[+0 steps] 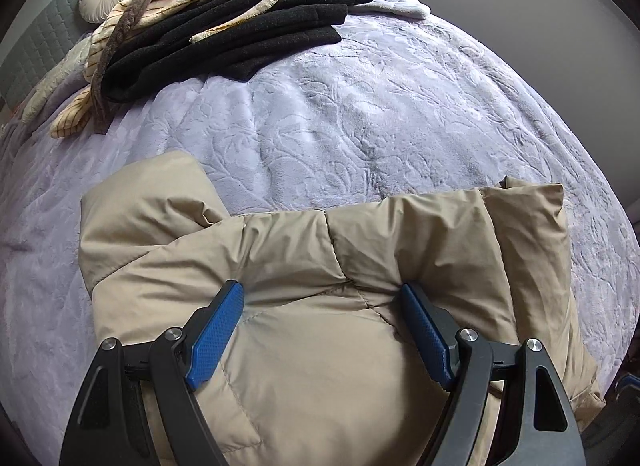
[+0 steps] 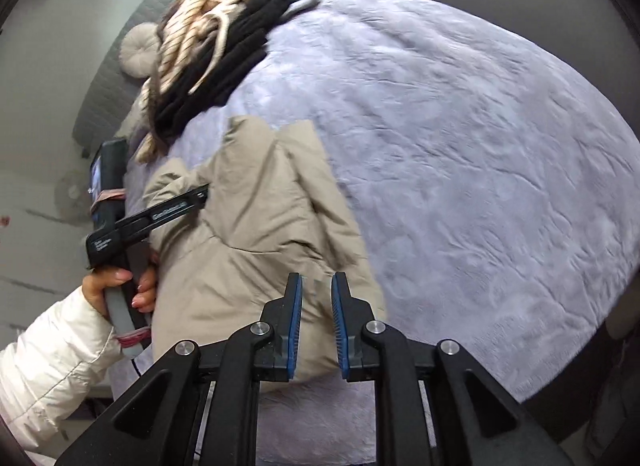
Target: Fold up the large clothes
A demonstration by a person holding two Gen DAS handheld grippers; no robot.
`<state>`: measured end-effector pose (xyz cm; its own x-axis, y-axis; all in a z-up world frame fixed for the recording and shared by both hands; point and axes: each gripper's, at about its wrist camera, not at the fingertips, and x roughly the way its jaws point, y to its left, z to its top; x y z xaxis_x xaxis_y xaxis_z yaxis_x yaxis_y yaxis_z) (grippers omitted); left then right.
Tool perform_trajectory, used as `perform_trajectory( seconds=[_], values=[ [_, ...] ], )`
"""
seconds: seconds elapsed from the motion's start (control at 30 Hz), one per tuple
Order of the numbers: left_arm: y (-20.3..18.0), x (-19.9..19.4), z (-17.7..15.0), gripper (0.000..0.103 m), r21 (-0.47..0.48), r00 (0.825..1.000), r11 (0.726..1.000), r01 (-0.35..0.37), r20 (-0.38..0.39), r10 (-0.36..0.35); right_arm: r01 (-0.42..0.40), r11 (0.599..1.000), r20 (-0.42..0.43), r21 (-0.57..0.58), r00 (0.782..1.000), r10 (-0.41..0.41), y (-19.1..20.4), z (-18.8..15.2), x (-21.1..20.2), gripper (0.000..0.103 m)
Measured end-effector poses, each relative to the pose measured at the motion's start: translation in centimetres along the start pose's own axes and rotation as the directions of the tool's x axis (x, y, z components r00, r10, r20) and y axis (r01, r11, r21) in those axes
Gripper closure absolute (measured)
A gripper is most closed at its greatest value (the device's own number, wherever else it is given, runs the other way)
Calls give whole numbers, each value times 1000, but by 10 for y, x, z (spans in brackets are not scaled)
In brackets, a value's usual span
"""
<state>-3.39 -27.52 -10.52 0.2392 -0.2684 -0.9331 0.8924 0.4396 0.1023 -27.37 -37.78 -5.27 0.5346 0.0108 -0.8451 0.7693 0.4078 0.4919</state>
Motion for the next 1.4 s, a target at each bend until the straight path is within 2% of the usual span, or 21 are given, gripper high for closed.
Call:
perform_trajectory(
  seconds=[0.13, 0.2, 0.3, 0.43, 0.6, 0.83, 1.03, 1.33, 1.4],
  values=[
    [0, 0, 1, 21, -3, 1000, 1000, -4, 1, 4, 14, 997, -97, -75, 995, -21, 18, -3, 32, 85],
    [1, -1, 2, 21, -9, 1000, 1000, -5, 1, 5, 40, 996, -158, -82, 986, -52, 20, -9, 52, 85],
    [3, -6, 2, 21, -17, 1000, 1000, -3, 2, 3, 54, 996, -204, -68, 977, -66, 13, -19, 70, 85],
    [6, -23, 0, 21, -43, 1000, 999, 1, 6, -1, 50, 997, -224, -60, 973, -62, 6, -18, 76, 88],
    [20, -59, -19, 21, -85, 1000, 996, 23, 10, -23, 44, 997, -252, -64, 966, -59, 5, -13, 87, 88],
    [43, -92, -73, 21, -199, 998, 980, 26, -45, -35, 41, 997, -284, -63, 957, -57, 11, -3, 110, 88],
    [53, -100, -108, 21, -277, 995, 961, 8, -96, -36, 48, 996, -308, -77, 949, -69, 15, 10, 119, 88],
    [59, -101, -125, 21, -332, 994, 943, 11, -97, -46, 79, 990, -331, -118, 937, -115, 30, 18, 129, 87],
    [59, -100, -125, 0, -333, 994, 943, 15, -98, -51, 84, 989, -332, -122, 936, -121, 34, 20, 129, 87]
  ],
)
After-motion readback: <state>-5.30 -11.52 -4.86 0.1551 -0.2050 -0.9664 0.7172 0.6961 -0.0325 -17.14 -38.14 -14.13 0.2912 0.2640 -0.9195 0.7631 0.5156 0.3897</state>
